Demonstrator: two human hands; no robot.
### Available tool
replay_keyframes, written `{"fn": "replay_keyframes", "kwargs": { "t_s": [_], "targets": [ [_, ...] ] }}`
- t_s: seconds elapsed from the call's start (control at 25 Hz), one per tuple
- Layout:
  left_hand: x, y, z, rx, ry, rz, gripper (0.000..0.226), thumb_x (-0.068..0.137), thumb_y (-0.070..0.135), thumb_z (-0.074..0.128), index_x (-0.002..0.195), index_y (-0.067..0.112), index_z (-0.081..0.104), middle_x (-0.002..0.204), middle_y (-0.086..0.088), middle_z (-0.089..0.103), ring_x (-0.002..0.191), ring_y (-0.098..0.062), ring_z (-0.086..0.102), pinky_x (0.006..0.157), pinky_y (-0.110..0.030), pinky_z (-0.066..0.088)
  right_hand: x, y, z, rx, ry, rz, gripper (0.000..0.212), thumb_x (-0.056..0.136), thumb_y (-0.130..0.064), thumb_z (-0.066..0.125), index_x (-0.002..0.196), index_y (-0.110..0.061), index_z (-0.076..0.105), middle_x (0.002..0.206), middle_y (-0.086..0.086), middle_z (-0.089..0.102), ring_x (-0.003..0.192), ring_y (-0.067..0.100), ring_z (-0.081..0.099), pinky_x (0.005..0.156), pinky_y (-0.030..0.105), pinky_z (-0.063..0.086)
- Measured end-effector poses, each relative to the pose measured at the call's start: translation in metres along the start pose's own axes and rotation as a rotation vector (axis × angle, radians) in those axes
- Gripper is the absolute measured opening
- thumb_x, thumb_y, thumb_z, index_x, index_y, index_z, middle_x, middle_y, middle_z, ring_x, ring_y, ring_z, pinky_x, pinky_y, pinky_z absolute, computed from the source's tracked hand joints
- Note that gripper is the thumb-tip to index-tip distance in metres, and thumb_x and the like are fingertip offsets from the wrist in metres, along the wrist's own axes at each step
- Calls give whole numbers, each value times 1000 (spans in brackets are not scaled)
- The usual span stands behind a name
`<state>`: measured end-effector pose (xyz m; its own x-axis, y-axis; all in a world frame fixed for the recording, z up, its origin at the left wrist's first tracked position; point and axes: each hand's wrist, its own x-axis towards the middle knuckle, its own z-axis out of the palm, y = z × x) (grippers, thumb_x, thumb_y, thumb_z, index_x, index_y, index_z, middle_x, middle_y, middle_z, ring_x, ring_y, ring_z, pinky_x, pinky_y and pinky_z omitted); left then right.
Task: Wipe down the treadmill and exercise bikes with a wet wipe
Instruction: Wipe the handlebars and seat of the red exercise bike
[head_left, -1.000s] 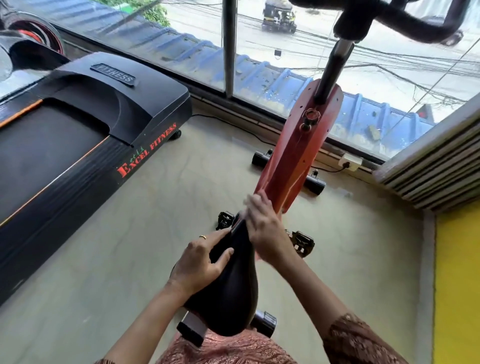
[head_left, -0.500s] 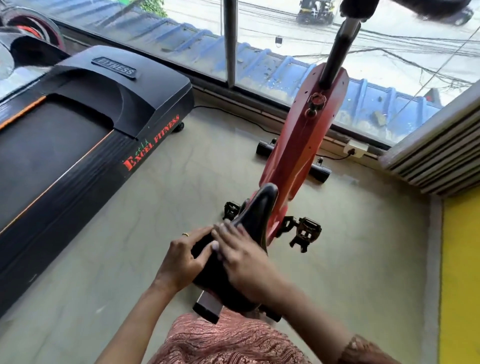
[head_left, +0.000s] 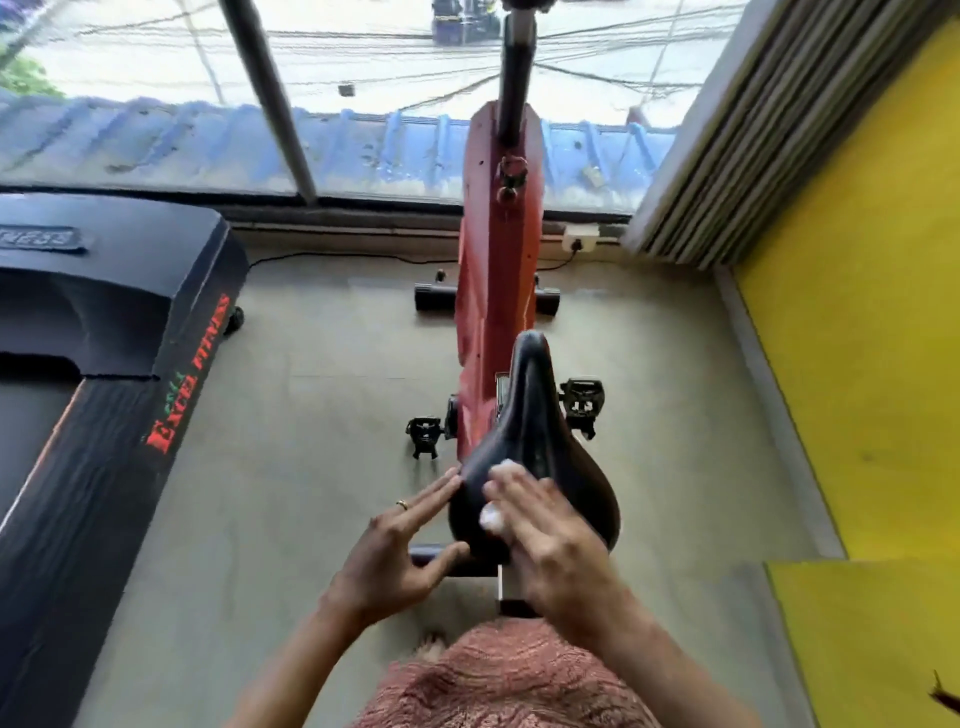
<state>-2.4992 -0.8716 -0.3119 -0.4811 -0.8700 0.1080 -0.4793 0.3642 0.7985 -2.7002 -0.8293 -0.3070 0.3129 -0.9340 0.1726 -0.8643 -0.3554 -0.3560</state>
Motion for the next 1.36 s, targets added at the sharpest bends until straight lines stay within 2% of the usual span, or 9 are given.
{"fn": "replay_keyframes", "kwargs": {
  "t_s": [0.16,0.4,0.56,0.6,0.76,0.92,1.04,1.28,1.36],
  "targets": [
    [-1,-8,-1,-34,2,56,72,74,38,67,133,1,48,133,-2,49,127,11,38,102,-8,31,22,8,-5,-29,168,554,48,97,-23,29,130,2,52,139,12,48,134,27,40,117,29,20],
    [2,-15,-5,-72,-13,114,67,74,36,66,131,2,50,132,-2,50,125,2,43,101,-9,34,-14,-43,16,-109,102,61,44,94,-13,49,137,-4,47,147,10,39,141,23,30,117,37,23],
    [4,-15,-3,-40,8,142,64,77,42,64,130,6,54,134,0,50,124,-3,46,102,-11,35,-22,-10,1,33,379,679,39,98,-16,38,134,-3,48,143,4,40,138,26,34,113,47,29],
    [5,-15,-2,-35,0,160,63,78,39,64,130,5,54,135,-1,49,125,-5,45,103,-12,34,-13,-16,3,44,382,696,40,97,-15,38,134,-3,48,143,5,41,137,26,35,114,46,28],
    [16,-12,-2,17,-81,291,61,78,26,62,133,2,50,143,-7,44,134,-14,40,109,-21,33,-23,-46,15,-107,147,280,42,100,-20,39,139,-6,43,148,8,38,142,20,27,117,38,20],
    [29,-3,3,64,-169,319,62,84,35,59,135,1,48,145,-9,42,139,-16,33,113,-29,28,-23,-20,-3,47,203,599,46,101,-25,34,143,-8,34,152,0,27,143,17,22,118,35,16],
    [46,8,14,129,-144,294,64,94,48,43,137,1,45,145,-6,37,139,-19,31,115,-24,21,37,5,-14,52,31,748,48,101,-20,33,147,-5,28,155,9,24,143,22,22,117,37,18],
    [72,22,34,170,-93,142,70,90,49,36,147,9,24,149,6,10,142,-8,5,113,-14,0,68,15,-34,185,0,775,24,101,-16,32,108,-6,54,123,14,55,113,33,53,91,35,38],
    [71,21,36,191,-95,141,74,89,55,29,147,9,24,151,4,11,142,-8,4,112,-11,-3,22,5,-40,198,35,825,27,101,-17,35,110,-4,57,128,11,55,118,28,53,97,29,37]
  ]
}}
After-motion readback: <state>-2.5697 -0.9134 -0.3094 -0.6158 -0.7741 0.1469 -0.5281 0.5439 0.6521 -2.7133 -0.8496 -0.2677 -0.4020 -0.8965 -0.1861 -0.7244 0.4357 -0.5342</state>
